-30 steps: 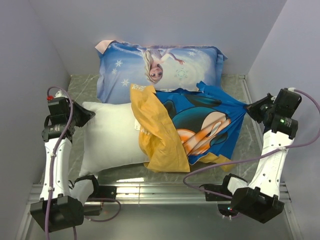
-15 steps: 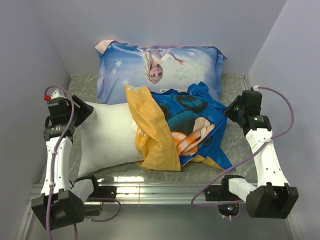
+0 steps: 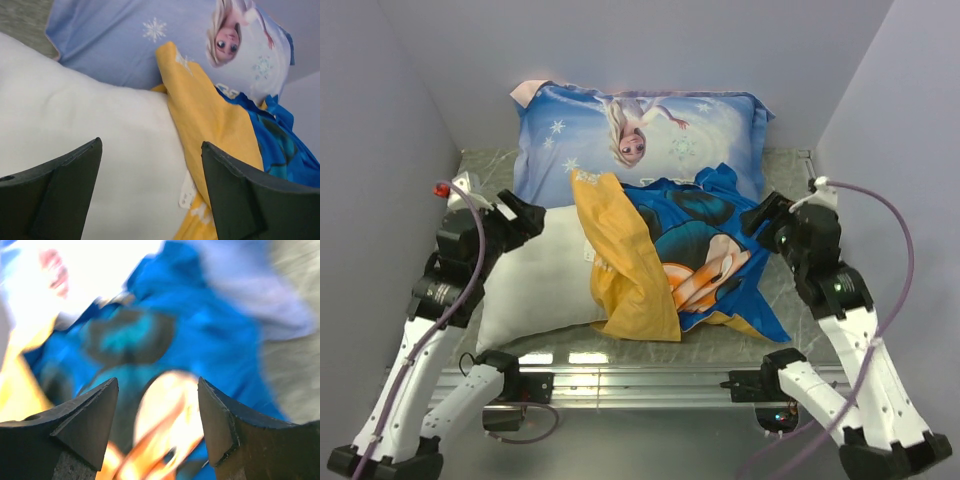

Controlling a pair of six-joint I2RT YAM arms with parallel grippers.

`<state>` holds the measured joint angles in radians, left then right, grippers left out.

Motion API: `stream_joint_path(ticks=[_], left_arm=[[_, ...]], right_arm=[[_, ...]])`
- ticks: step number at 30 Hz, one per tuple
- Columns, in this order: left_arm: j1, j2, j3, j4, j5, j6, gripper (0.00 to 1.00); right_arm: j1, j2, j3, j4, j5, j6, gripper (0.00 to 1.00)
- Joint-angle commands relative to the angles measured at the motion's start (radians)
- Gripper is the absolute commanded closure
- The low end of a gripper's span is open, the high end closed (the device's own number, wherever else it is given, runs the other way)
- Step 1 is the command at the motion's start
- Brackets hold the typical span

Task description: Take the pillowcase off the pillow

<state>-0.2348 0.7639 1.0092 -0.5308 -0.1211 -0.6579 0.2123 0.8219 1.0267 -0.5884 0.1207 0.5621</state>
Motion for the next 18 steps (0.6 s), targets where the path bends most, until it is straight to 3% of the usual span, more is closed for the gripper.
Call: stream_joint_path(ticks=[1, 6, 12, 18], left_arm=[[-0.110, -0.041, -0.053, -0.044, -0.133, -0.121, 0.13], [-0.302, -0.054, -0.136, -0.089, -0.233, -0.218, 0.14], [-0.553, -0.011, -0.192, -0.188, -0.386, -0.345, 0.14], [-0.748, 0.017, -0.240, -0.236, -0.446, -0.463, 0.12]], right_arm=[[0.131, -0.111, -0.088, 0.007, 0.066, 0.083, 0.28], [0.403, -0.194, -0.230, 0.002, 0.149, 0.194, 0.27], [0.700, -0.133, -0.303, -0.037, 0.302, 0.323, 0.27], [0.825, -0.089, -0.359, -0.051, 0.361, 0.418, 0.26]])
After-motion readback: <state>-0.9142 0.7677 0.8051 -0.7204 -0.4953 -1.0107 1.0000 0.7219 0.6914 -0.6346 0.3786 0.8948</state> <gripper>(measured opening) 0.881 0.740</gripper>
